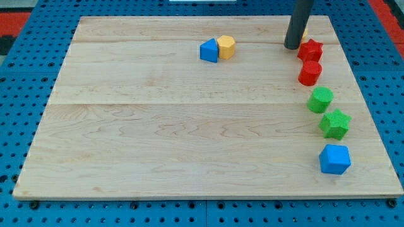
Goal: Push the yellow hexagon above the yellow heart
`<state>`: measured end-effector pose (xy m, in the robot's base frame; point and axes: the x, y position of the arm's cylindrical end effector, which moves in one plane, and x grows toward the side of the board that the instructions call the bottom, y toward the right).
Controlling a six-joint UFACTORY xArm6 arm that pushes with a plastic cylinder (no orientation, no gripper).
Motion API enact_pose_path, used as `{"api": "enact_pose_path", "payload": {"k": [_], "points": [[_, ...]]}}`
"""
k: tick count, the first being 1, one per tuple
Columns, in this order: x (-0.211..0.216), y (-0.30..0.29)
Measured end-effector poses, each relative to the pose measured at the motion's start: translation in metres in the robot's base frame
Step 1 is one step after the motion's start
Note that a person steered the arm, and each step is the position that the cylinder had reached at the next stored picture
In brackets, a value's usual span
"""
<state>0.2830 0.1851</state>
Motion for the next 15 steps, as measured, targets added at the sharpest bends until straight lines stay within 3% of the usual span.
{"api": "enact_pose_path", "payload": {"k": [1,2,3,4,5,6,8,11,12,13,15], "points": [[-0.008,0.0],[-0.008,-0.043],[0.038,-0.077],[0.054,-0.144],[-0.009,-0.135],[-0.032,-0.102],[-0.048,-0.169],[-0.067,-0.062],[-0.065,-0.048],[-0.046,-0.074],[-0.056,-0.015]]}}
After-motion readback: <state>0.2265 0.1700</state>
